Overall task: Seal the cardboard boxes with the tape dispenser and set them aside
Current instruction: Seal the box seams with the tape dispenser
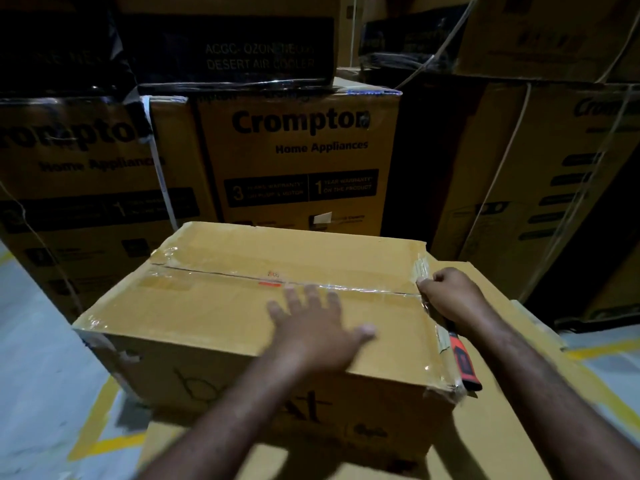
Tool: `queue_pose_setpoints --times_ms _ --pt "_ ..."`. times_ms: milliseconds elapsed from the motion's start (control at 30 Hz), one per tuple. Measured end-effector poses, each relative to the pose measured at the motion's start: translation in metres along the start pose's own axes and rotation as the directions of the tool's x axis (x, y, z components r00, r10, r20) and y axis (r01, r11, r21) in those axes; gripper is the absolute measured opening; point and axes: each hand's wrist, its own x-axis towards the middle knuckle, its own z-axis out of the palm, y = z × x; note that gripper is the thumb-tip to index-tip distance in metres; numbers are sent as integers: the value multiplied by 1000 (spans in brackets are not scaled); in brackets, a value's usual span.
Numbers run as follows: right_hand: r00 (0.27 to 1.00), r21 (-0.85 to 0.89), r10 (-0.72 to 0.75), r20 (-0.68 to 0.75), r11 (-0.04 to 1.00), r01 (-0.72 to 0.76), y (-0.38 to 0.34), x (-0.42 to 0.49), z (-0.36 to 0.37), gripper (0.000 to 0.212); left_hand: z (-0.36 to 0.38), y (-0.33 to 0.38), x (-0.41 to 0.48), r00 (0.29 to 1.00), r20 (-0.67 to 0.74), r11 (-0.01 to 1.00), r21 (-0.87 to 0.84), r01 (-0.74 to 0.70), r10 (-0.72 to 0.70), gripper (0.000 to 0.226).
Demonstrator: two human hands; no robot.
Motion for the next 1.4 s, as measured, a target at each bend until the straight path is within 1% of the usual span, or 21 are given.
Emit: queue_pose_setpoints --times_ms 100,200,267,333,367,433,500,567,633,700,733,800,833,867,933,967,1000,1133,1267,1333,1400 --pt "999 -176 -38 7 984 39 -3 0 -6 37 17 78 -32 990 45 989 54 -135 133 105" --pt "995 -269 -101 27 958 104 -3 12 -19 61 28 109 -44 991 18 985 110 -132 131 105" --pt "978 -254 -206 37 944 209 -6 28 -32 75 38 112 -50 996 -49 990 123 -72 78 100" --pt "947 -225 -305 101 920 321 -9 54 -42 81 48 112 -57 991 -131 998 60 9 -1 94" --pt "934 -173 -316 169 923 343 -9 67 -44 82 53 113 -61 985 -160 998 6 62 -61 91" --pt "888 16 -298 350 950 312 -6 88 -42 84 64 120 -69 959 -190 973 -135 185 -209 86" --pt "836 198 -296 462 953 229 2 102 -34 85 77 130 -74 907 -202 896 -334 292 -370 90" --pt "840 344 -304 449 927 152 8 110 -24 85 90 141 -81 843 -164 737 -588 333 -512 101" --pt "853 424 -308 421 898 115 8 112 -18 84 97 156 -87 814 -123 548 -794 263 -568 113" --pt "843 435 -322 431 893 119 3 109 -18 81 97 171 -87 797 -129 409 -899 157 -590 125" --pt "828 433 -335 450 893 126 0 107 -20 80 93 176 -85 768 -158 365 -925 105 -621 129" --pt "799 422 -352 488 896 136 -6 99 -25 83 84 182 -81 647 -248 315 -949 -12 -721 125" --pt "786 419 -363 500 896 147 -9 94 -28 83 80 180 -80 576 -298 322 -945 -62 -761 112" --pt "776 421 -382 503 892 167 -12 88 -30 81 76 175 -82 517 -347 349 -932 -97 -782 92" --pt "763 440 -425 486 874 206 -17 75 -33 73 71 154 -84 403 -428 406 -903 -143 -809 44" --pt "764 451 -445 467 863 227 -19 68 -36 69 67 143 -84 352 -448 420 -894 -157 -822 24" --pt "769 460 -459 445 854 244 -21 61 -40 65 63 133 -86 325 -466 432 -885 -173 -823 13" --pt "804 525 -493 331 805 278 -25 34 -73 65 41 122 -98 322 -516 459 -855 -240 -794 13" --pt "846 588 -500 185 746 313 -25 6 -125 62 10 121 -108 349 -599 491 -797 -351 -721 20" --pt "871 604 -479 107 727 326 -22 -9 -155 61 -6 122 -109 371 -655 500 -749 -434 -659 34" --pt "896 582 -444 7 731 357 -16 -29 -187 58 -23 125 -108 421 -683 469 -723 -508 -597 55"
